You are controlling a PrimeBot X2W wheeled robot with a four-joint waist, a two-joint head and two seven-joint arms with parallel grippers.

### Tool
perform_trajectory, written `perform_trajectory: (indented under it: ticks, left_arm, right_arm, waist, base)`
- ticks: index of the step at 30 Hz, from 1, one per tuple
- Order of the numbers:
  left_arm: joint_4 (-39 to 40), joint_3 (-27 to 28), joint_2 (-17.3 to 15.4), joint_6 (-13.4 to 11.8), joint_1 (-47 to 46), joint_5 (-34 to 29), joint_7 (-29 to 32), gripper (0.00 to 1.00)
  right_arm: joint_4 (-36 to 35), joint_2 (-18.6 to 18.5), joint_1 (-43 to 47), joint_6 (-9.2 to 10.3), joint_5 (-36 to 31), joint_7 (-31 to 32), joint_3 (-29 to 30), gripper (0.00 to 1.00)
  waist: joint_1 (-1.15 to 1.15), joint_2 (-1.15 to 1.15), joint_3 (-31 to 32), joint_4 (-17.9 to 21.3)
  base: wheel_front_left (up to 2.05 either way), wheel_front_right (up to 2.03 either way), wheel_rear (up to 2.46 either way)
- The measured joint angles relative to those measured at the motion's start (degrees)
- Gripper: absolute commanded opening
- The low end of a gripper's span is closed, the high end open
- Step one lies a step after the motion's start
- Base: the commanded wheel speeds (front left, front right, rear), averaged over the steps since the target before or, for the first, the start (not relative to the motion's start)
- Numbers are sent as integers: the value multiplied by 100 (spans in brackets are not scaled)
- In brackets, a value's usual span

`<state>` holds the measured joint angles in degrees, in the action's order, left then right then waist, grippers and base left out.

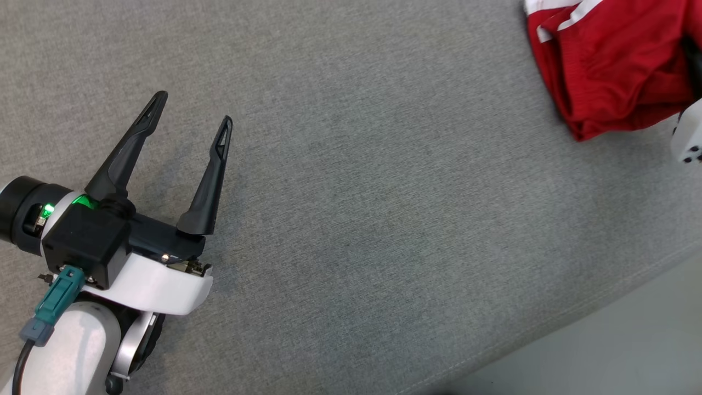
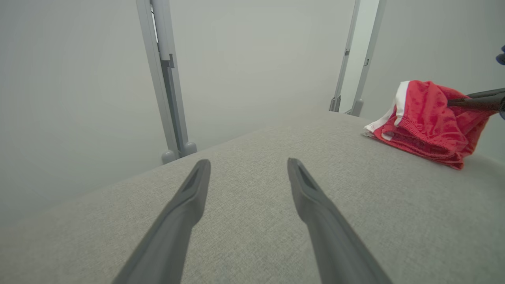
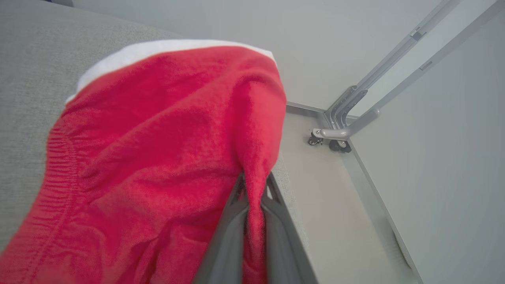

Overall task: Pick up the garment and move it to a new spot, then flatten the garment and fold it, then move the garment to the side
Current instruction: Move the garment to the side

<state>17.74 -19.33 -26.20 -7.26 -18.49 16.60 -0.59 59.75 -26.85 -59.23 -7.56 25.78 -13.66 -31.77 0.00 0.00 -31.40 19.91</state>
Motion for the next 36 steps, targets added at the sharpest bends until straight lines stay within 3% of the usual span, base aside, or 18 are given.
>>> perform_trajectory:
  ticks: [3,4,5,6,12,21,27,36]
  left_arm:
    - [54,-16,-10,13,-45,-16,19,100]
    - [75,-16,-12,12,-47,-21,32,100]
    - [88,-15,-18,12,-47,-21,32,100]
    - [94,-14,-22,12,-48,-21,32,100]
    - [90,18,-42,-21,-48,11,-3,100]
    - [-265,4,172,-97,-3,143,-327,100]
    - [-594,54,331,-224,256,296,-558,100]
    - [-1021,210,513,-421,709,553,-843,100]
  right_arm:
    - [267,16,-183,0,-9,-49,152,2]
    - [356,23,-234,0,-20,-59,215,30]
    - [442,37,-276,0,-16,-76,308,30]
    - [553,45,-320,0,-22,-96,369,100]
    - [808,89,-405,0,-91,-123,879,100]
    - [-916,3,716,1,-231,-132,2476,100]
    - [-2085,523,1667,1,-598,-132,3145,100]
    - [-3395,1399,2864,5,-888,-133,3196,100]
  waist:
    - [0,0,-136,-47]
    - [0,0,-170,-66]
    - [0,0,-199,-87]
    - [0,0,-222,-109]
    - [0,0,-230,-198]
    - [0,0,162,-357]
    - [0,0,588,-505]
    - [0,0,1277,-804]
  base:
    - [0,0,0]
    - [0,0,0]
    - [0,0,0]
    - [0,0,0]
    - [0,0,0]
    - [0,0,0]
    - [0,0,0]
    - [0,0,0]
